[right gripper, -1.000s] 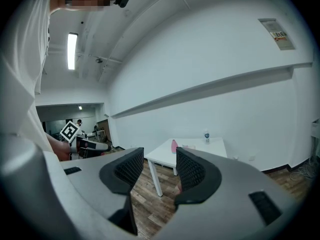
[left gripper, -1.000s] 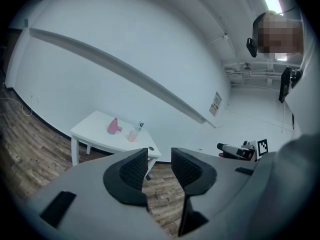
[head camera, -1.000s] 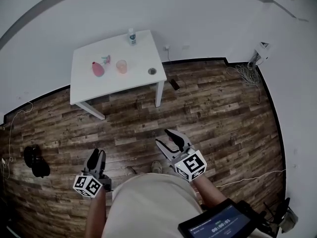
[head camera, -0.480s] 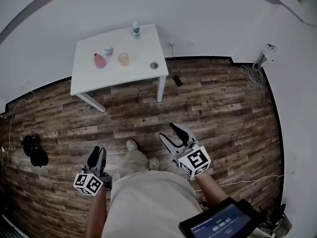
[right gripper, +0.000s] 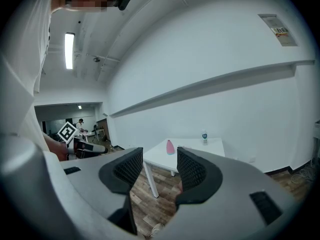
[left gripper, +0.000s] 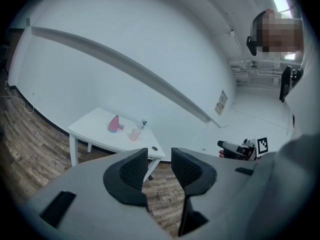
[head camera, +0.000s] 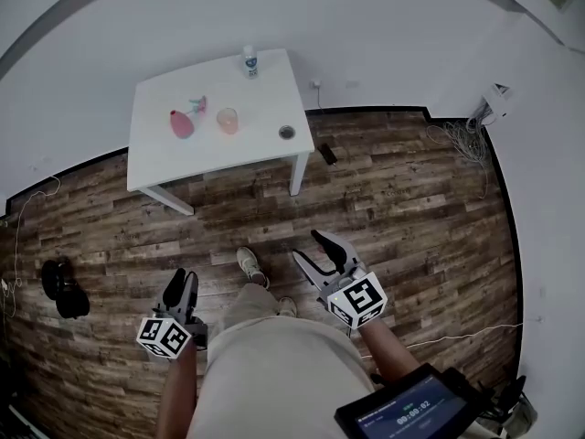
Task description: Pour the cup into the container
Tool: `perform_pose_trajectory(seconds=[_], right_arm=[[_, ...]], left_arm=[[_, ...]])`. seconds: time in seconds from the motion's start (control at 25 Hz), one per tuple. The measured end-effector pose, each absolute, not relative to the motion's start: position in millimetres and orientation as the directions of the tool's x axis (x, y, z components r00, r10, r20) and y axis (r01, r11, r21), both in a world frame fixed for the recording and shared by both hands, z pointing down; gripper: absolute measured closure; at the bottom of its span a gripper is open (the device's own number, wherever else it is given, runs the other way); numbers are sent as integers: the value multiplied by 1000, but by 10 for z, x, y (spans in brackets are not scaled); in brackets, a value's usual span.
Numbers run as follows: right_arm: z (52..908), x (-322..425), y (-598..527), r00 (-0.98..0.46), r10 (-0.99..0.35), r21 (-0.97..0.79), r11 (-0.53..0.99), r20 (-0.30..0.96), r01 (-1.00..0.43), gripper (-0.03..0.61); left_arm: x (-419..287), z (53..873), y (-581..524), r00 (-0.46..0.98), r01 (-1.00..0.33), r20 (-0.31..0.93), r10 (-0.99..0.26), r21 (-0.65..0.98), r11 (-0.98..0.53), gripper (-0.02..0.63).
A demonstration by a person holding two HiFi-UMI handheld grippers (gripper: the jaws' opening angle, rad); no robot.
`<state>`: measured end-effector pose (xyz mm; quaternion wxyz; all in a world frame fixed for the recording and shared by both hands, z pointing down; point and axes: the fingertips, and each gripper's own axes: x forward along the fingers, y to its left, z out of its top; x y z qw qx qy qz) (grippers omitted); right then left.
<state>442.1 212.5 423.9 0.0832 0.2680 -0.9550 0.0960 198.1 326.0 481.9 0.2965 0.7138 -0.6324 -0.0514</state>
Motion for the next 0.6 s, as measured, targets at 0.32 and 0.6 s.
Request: perform_pose_trajectory(seconds=[0.32, 0.6], right_arm=[[4226, 3815, 1273, -842, -488, -109, 847, 232, -521, 382], [4195, 3214, 603, -841, -481, -91, 853, 248, -514, 382]], left_arm=[[1393, 4824, 2423, 202, -870, 301, -932, 493, -30, 472], [820, 4868, 1865, 206, -872, 302, -931, 489, -34, 472]])
